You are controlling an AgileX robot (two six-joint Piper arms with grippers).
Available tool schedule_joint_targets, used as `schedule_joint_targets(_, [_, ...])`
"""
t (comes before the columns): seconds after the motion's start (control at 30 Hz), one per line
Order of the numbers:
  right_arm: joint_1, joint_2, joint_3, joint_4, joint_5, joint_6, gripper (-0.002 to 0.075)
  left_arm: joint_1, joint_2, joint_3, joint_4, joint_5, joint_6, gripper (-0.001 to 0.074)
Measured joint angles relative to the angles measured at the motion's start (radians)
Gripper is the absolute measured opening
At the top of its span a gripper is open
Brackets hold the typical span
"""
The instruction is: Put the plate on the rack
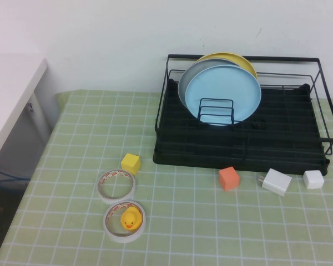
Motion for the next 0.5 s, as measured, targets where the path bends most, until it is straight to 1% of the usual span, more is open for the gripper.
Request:
schedule_joint_targets(0.07, [0.0,-0.002,0.062,-0.105,-0.063,0.131,0.001,0.0,0.0,0.0,0.0,0.0,0.0,-0.0001])
schedule_joint_targets(0.17, [0.0,-0.011,0.157,-0.381,-0.118,0.435,0.001,0.0,0.0,0.0,0.0,0.0,0.0,-0.0001])
schedule_joint_targets(0.23, [0.0,-0.014,0.223,-0.573,-0.129,0.67,0.001,0.0,0.0,0.0,0.0,0.0,0.0,-0.0001])
schedule_joint_targets(0.3, [0.0,-0.014,0.276,-0.701,-0.128,0.837,0.001,0.0,0.0,0.0,0.0,0.0,0.0,-0.0001])
schedule_joint_targets(0.33, [0.0,-0.014,0.294,-0.745,-0.12,0.903,0.001,0.0,0.0,0.0,0.0,0.0,0.0,-0.0001])
schedule_joint_targets(0.4, [0.0,-0.014,0.303,-0.793,-0.082,0.971,0.001,0.0,0.0,0.0,0.0,0.0,0.0,-0.0001])
schedule_joint_targets(0.5, [0.0,-0.014,0.299,-0.819,-0.043,1.013,0.001,0.0,0.0,0.0,0.0,0.0,0.0,-0.0001])
